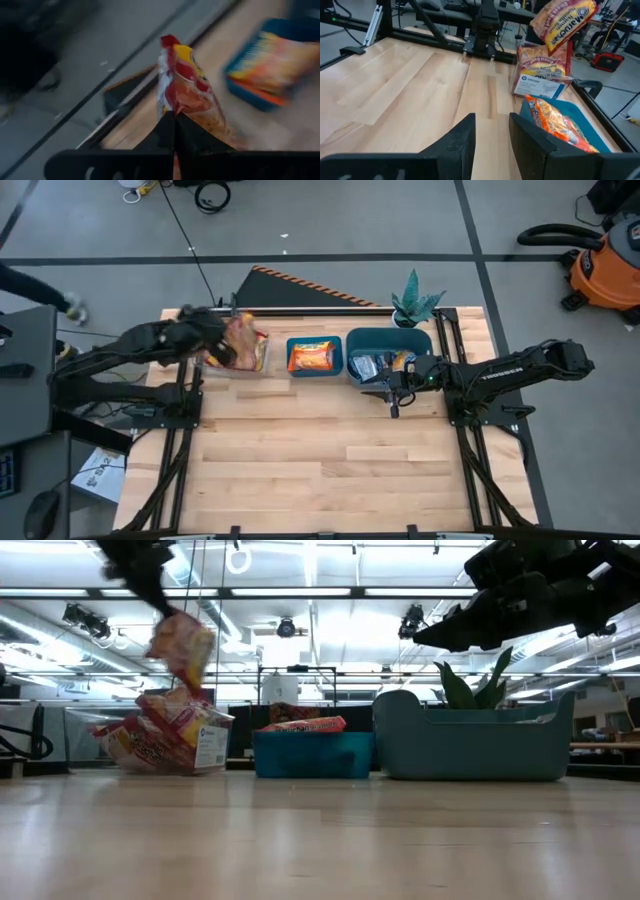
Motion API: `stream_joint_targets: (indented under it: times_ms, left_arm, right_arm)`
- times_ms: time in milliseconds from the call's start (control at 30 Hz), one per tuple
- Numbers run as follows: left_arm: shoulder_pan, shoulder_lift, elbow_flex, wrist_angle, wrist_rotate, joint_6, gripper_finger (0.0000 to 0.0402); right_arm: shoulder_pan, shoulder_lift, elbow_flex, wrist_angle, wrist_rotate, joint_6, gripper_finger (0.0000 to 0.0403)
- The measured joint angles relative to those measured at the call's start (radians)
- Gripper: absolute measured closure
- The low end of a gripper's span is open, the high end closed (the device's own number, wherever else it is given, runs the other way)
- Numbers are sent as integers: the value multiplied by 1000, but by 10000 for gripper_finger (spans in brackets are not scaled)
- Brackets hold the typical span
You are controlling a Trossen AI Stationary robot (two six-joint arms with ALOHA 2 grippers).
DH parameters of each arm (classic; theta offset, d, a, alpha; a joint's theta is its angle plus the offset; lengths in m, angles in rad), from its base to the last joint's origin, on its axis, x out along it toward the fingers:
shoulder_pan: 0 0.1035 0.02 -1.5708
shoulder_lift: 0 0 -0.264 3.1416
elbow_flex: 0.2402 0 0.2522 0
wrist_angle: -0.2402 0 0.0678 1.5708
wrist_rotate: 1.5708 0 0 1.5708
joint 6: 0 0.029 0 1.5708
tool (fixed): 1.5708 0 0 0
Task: Sort Maruchan noodles
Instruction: Put the red noodle pack into the transparent bin
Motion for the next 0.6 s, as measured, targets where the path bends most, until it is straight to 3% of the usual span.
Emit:
stream_joint_targets:
  times_ms: [133,333,500,600]
  left_arm:
    - [58,-133,-93,-38,-75,-105,395]
    - [103,-270,-249,-65,-68,-303,394]
    - [127,-300,-371,-81,-32,-405,393]
    - [139,-287,-378,-67,-4,-417,393]
  right_arm:
    - [0,0,0,3,0,0,279]
    - [0,0,0,8,0,0,279]
    - [0,0,0,16,0,0,279]
    - [0,0,0,16,0,0,279]
